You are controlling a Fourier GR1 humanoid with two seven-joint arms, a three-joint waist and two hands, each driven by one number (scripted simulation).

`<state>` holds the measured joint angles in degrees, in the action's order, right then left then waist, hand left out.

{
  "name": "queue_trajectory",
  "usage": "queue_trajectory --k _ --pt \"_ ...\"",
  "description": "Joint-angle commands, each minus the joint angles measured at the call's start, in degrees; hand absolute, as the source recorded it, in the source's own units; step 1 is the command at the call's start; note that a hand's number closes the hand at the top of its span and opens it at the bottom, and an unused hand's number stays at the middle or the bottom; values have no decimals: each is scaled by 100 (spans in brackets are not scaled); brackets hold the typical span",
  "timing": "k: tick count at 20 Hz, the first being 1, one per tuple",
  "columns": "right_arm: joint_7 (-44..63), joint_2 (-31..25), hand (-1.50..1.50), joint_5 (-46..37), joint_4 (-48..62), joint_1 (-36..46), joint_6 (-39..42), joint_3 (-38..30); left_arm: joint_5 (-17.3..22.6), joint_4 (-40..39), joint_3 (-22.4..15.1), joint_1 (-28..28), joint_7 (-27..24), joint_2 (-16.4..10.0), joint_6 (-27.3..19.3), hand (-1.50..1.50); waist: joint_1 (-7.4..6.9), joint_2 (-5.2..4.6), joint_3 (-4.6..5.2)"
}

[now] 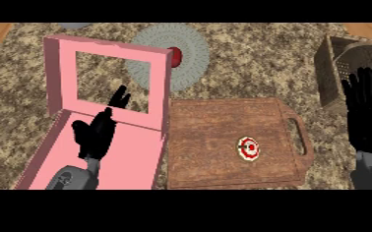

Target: Pick the cupcake from the cutting board and place it in the basket

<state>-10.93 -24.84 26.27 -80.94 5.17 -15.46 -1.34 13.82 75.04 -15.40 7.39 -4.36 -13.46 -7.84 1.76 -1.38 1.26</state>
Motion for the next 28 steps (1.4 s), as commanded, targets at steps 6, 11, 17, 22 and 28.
queue_trajectory --k 6,11,17,22,28 --pt "245 402 150 363 -1156 1400 1525 1282 118 -610 76 -480 875 -187 -190 0 -723 85 -132" --pt "393 750 -150 -975 -1595 1526 1510 3033 113 -489 58 -572 1247 -485 -201 0 -624 166 -115" --pt "1699 177 -150 -2665 -1850 1911 503 3405 301 -396 216 -839 1293 -699 -161 0 -237 257 -86" --pt "3002 -1178 -150 -3578 -2154 2626 912 3077 392 -182 284 -961 1428 -739 -330 0 -67 326 -76" --pt "4362 -2230 -150 -3164 -2998 3548 2421 2816 467 -163 238 -1010 1523 -787 -274 0 15 266 -84"
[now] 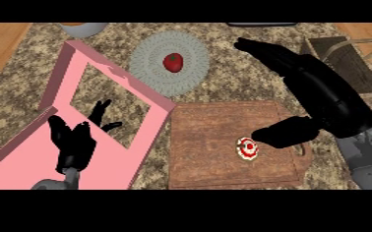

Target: Pick the cupcake from the cutting board and place it in the basket

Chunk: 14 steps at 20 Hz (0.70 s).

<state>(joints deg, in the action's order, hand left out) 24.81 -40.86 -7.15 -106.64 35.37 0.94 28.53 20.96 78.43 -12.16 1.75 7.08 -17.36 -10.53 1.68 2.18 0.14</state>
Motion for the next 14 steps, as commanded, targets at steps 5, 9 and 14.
queue_trajectory --k 5,9,14 --pt "1584 -1295 -150 1357 -744 950 2151 -356 -299 -348 -115 -601 355 -430 -109 0 -17 -98 25" --pt "1982 -1805 -150 2257 -754 1077 3037 -465 -338 -318 -164 -580 324 -364 -174 0 -39 -154 16" --pt "2477 -2247 -150 3158 -723 1332 3608 -753 -326 -59 -211 -779 362 -460 -128 0 -156 -163 3"
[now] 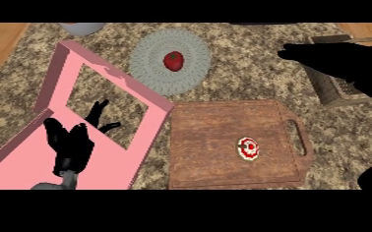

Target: Pick the cupcake from the cutting board and place it in the basket

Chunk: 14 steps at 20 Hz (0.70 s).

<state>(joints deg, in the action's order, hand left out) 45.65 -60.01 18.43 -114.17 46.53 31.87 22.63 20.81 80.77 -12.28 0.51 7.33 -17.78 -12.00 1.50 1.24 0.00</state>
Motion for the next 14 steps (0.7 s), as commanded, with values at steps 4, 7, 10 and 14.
queue_trajectory --k 4,7,10,14 --pt "596 -546 -150 1267 -161 235 550 -403 -337 -227 -208 -442 582 -346 -167 0 -68 -76 8" --pt "612 -469 -150 1297 -297 100 286 -335 -449 -412 -254 -423 462 -325 -174 0 -68 -98 6" --pt "800 -232 -150 1216 -319 102 -87 -221 -417 -220 -328 -522 447 -256 -164 0 -160 -111 7" --pt "585 -100 -150 804 -645 -397 -290 -196 -291 -414 -140 -585 337 -520 116 0 -103 -117 -3"
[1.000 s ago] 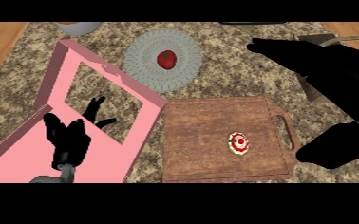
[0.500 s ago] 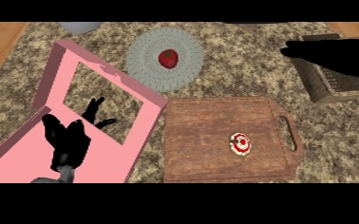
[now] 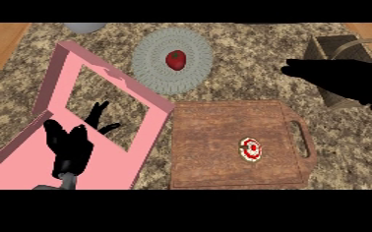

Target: Pick the cupcake from the cutting board and place it in the basket

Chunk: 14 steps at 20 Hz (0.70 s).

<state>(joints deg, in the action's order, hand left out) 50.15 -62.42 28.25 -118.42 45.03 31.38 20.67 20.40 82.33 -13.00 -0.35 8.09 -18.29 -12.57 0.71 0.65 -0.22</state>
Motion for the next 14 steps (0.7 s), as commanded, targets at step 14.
queue_trajectory --k 14 --pt "156 1095 -150 -2094 -216 -1076 -658 1181 -336 -514 -260 -613 137 -291 39 0 -113 -79 19"
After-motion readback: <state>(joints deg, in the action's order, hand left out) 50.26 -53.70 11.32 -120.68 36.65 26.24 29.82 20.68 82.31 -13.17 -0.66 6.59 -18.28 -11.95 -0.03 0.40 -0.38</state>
